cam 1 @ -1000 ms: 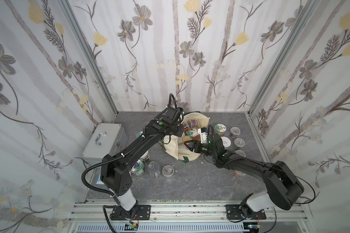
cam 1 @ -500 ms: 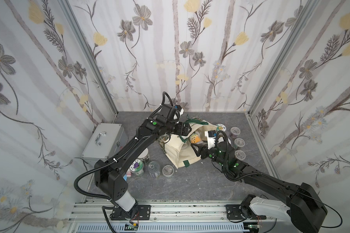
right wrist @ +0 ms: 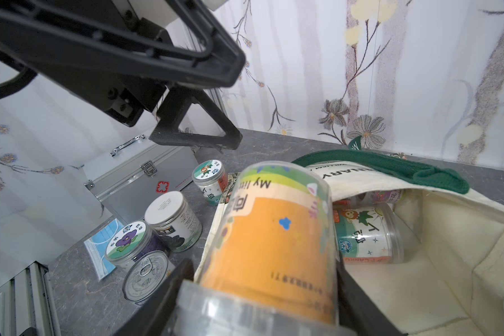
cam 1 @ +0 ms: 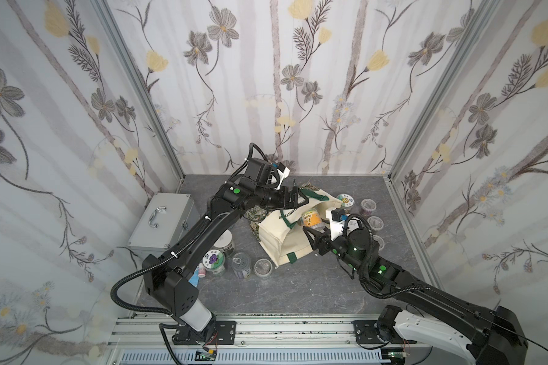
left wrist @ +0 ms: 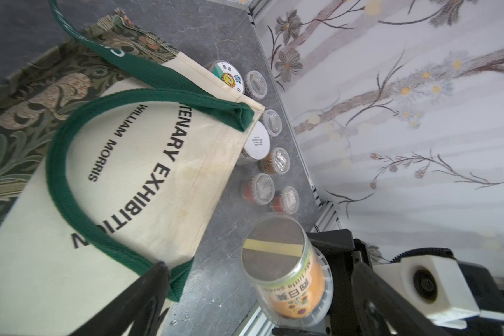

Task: Take out the seed jars from the canvas bag
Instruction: Place the canvas bag at the center of the board, then place the seed jar at the center of the board.

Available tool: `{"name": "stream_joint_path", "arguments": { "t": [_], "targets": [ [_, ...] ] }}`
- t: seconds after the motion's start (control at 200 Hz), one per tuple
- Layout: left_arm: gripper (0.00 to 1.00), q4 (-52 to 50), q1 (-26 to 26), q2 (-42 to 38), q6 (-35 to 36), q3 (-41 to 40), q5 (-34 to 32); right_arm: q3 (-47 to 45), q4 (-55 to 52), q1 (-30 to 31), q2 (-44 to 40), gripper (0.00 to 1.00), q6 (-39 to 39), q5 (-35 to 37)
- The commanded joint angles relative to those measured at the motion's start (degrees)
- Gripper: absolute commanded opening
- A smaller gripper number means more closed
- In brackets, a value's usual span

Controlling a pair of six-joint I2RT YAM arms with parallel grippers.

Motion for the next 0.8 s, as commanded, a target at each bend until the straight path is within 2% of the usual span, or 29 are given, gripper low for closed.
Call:
{"name": "stream_joint_path", "arguments": {
  "t": [0.0,0.14,0.39,0.794],
  "targets": [
    [1.0,0.7,0.1,1.1,-4.9,1.1,9.1,1.0,-1.0,1.4,-1.1,0.61,-4.1,5.0],
    [1.0,2.3,0.1,2.6,-7.8,0.8,15.6,2.1,-2.1,3.8,-1.6,0.6,-7.0,8.6],
    [1.0,-1.7,0.2,3.7,-6.0,-0.7,15.2,2.3,-1.9,7.0,-1.7,0.61,-9.1,13.3],
    [0.98,9.7,0.1,3.6,-14.2,-6.0,22.3,1.7,0.2,8.7,-1.7,0.61,-9.8,14.2]
  ]
}}
